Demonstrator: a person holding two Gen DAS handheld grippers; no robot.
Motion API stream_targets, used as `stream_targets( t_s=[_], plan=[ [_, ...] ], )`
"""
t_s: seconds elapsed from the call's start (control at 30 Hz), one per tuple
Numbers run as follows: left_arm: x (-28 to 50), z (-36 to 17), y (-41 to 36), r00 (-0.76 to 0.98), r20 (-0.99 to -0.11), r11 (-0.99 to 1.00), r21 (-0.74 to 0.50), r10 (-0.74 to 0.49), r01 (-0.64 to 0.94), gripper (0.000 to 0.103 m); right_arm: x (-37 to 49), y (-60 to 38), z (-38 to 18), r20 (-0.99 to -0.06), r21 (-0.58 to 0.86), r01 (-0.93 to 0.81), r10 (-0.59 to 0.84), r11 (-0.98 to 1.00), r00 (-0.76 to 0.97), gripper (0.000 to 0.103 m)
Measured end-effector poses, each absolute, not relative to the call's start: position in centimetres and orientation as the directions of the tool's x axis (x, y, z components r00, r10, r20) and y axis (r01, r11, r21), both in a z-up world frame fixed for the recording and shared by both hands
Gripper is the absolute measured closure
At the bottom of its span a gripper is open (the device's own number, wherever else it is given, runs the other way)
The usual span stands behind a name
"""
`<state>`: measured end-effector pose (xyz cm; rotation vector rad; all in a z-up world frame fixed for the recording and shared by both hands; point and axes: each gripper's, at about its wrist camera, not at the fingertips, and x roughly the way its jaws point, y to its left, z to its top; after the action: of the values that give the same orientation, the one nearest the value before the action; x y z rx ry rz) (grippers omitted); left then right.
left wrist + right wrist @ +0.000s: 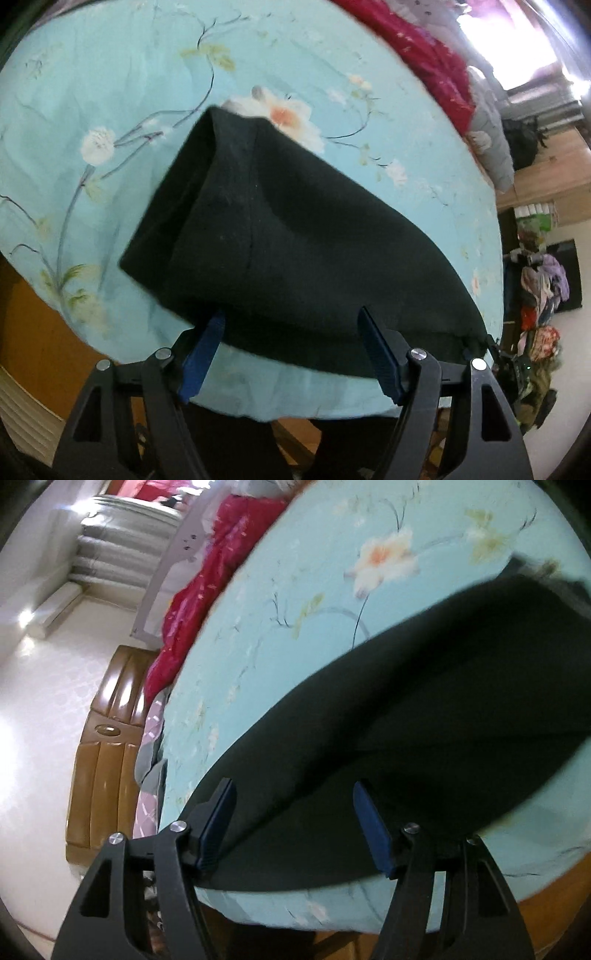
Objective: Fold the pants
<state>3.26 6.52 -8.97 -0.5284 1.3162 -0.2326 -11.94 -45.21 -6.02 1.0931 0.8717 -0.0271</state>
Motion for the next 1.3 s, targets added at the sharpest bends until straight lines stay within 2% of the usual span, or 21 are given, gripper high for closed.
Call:
stream_targets(
  t_s=[0.07,0.1,0.13,0.17,0.23,0.37,0.47,0.57,0.63,0.73,0.83,0.87,0.9,0.93,1.0,1.1,1.17,1.2,1.23,1.27,1.3],
  plan=[
    [4.6,-9.9,6.3,0.262,-0.871,0.874,-0.463,-0.416,-0.151,0.035,-10.4,-44.9,-7.1,-0.622,0.769,0.433,0.398,0.470,0.674,0.038],
    [5.6,-10.2,6.0,0.258,-0.881,0.882,-0.444,-0.396,-0.161,0.055,-9.7,-44.7,-7.4,-0.617,0.774,0.431,0.398,0.464,0.679,0.051],
    [6.7,-10.3,5.9,0.249,-0.880,0.877,-0.450,-0.404,-0.168,0.067,-8.9,-44.4,-7.6,-0.609,0.778,0.413,0.406,0.473,0.681,0.078],
    [7.5,-10.1,5.9,0.242,-0.875,0.870,-0.464,-0.420,-0.168,0.086,-7.9,-44.1,-7.4,-0.633,0.753,0.410,0.395,0.515,0.666,0.086],
    [7.8,-8.4,6.4,0.265,-0.845,0.844,-0.513,-0.465,-0.154,0.086,-7.8,-44.0,-5.7,-0.592,0.775,0.359,0.397,0.520,0.701,0.092],
    [5.5,-6.0,7.6,0.308,-0.809,0.838,-0.542,-0.500,-0.065,0.082,-11.3,-44.2,-0.9,-0.503,0.795,0.237,0.387,0.559,0.772,0.092],
    [3.4,-9.0,8.5,0.274,-0.849,0.868,-0.489,-0.451,-0.085,0.081,-14.7,-43.9,-2.4,-0.543,0.779,0.265,0.399,0.569,0.739,0.092],
    [2.7,-14.1,8.7,0.166,-0.895,0.882,-0.439,-0.413,-0.172,0.080,-17.3,-43.5,-7.5,-0.649,0.731,0.389,0.398,0.561,0.648,0.092],
    [2.6,-14.5,9.3,0.170,-0.890,0.870,-0.452,-0.424,-0.197,0.076,-18.3,-43.7,-10.4,-0.670,0.734,0.465,0.417,0.496,0.614,0.092],
    [2.1,-12.5,10.0,0.214,-0.896,0.884,-0.429,-0.389,-0.184,0.069,-18.9,-44.0,-10.2,-0.662,0.740,0.469,0.401,0.481,0.633,0.091],
    [1.9,-11.0,10.3,0.259,-0.885,0.878,-0.439,-0.386,-0.190,0.050,-18.9,-45.1,-8.5,-0.596,0.784,0.417,0.371,0.460,0.712,0.089],
    [1.9,-10.9,10.4,0.268,-0.877,0.867,-0.456,-0.399,-0.202,0.045,-18.9,-45.7,-8.0,-0.572,0.798,0.401,0.355,0.450,0.740,0.087],
    [2.0,-10.8,10.6,0.269,-0.869,0.855,-0.473,-0.414,-0.211,0.044,-18.7,-46.1,-7.9,-0.551,0.813,0.393,0.349,0.429,0.758,0.079],
    [2.1,-10.9,10.4,0.261,-0.866,0.847,-0.484,-0.427,-0.218,0.044,-18.3,-46.4,-7.9,-0.540,0.823,0.393,0.348,0.412,0.766,0.061],
    [2.1,-11.3,10.1,0.242,-0.866,0.842,-0.488,-0.437,-0.229,0.044,-17.4,-46.3,-8.4,-0.536,0.828,0.398,0.345,0.395,0.771,0.038],
    [2.8,-11.9,8.9,0.217,-0.872,0.844,-0.483,-0.439,-0.232,0.044,-15.4,-45.5,-9.5,-0.525,0.837,0.394,0.352,0.379,0.775,0.038],
    [3.2,-12.1,8.1,0.210,-0.888,0.864,-0.450,-0.408,-0.227,0.044,-14.3,-45.3,-10.0,-0.516,0.841,0.391,0.336,0.374,0.788,0.040],
    [3.7,-12.1,7.7,0.208,-0.894,0.869,-0.440,-0.398,-0.228,0.045,-13.8,-45.0,-10.0,-0.514,0.840,0.386,0.336,0.381,0.789,0.056],
    [4.1,-12.0,7.5,0.209,-0.896,0.869,-0.434,-0.391,-0.236,0.052,-12.7,-44.6,-9.9,-0.525,0.829,0.380,0.338,0.410,0.781,0.088],
    [4.0,-12.1,8.0,0.207,-0.898,0.867,-0.433,-0.389,-0.247,0.062,-12.6,-44.9,-9.7,-0.536,0.821,0.380,0.345,0.427,0.771,0.096],
    [4.1,-11.8,8.3,0.208,-0.891,0.855,-0.448,-0.403,-0.262,0.070,-12.6,-44.8,-9.2,-0.529,0.825,0.370,0.352,0.427,0.772,0.096]
  ],
)
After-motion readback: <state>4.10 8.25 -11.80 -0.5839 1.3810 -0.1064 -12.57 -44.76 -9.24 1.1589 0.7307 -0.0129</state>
